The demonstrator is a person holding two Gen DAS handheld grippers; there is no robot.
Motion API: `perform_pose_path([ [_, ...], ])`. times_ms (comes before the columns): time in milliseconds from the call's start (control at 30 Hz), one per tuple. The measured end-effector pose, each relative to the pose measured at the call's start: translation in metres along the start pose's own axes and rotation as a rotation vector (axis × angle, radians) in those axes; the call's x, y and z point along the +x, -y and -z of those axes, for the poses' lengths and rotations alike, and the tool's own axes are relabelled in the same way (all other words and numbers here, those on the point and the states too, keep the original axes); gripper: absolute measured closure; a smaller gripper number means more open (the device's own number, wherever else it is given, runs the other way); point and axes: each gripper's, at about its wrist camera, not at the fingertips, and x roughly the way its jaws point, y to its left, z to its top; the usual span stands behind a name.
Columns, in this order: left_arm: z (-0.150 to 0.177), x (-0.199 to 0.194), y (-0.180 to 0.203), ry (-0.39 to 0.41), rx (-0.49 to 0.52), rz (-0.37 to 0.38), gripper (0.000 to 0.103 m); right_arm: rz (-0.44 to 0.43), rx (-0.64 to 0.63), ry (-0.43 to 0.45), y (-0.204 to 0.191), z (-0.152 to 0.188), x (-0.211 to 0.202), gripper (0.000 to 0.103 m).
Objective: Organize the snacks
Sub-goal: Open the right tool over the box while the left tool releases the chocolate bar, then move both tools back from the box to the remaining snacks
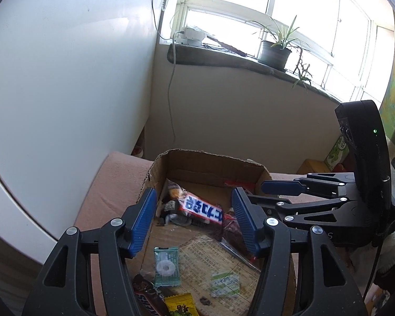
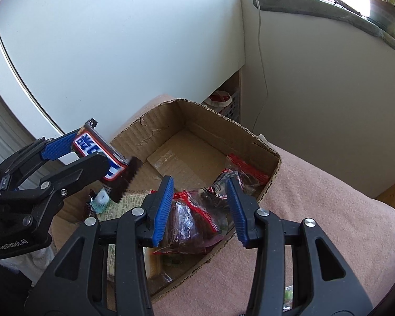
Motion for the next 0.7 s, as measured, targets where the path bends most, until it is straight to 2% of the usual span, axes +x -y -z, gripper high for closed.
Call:
perform_pose_path([
  [67, -0.001, -0.003, 0.0, 0.007, 0.0, -0.001, 0.043, 0.011, -0.005, 0.012, -0.001, 0.001, -0.003, 0.036],
  [133, -0.002, -0.006, 0.001, 0.016, 0.002, -0.006, 0.036, 0.013, -0.005, 0.025, -0.001, 0.001, -0.007, 0.035],
  [500, -0.002, -0.022, 0.011, 0.038, 0.019, -0.007, 0.036, 0.046, -0.008, 0.047, -0.002, 0.007, -0.031, 0.035],
  [533, -0.002, -0.024, 0.013, 0.041, 0.019, -0.007, 0.036, 0.048, -0.008, 0.05, -0.002, 0.008, -0.034, 0.034],
  [633, -0.001, -0.029, 0.018, 0.046, 0.024, -0.003, 0.036, 0.054, -0.006, 0.071, -0.002, 0.012, -0.044, 0.023],
  [700, 0.0, -0.034, 0.023, 0.05, 0.033, -0.002, 0.036, 0.058, -0.006, 0.082, -0.002, 0.015, -0.052, 0.023],
])
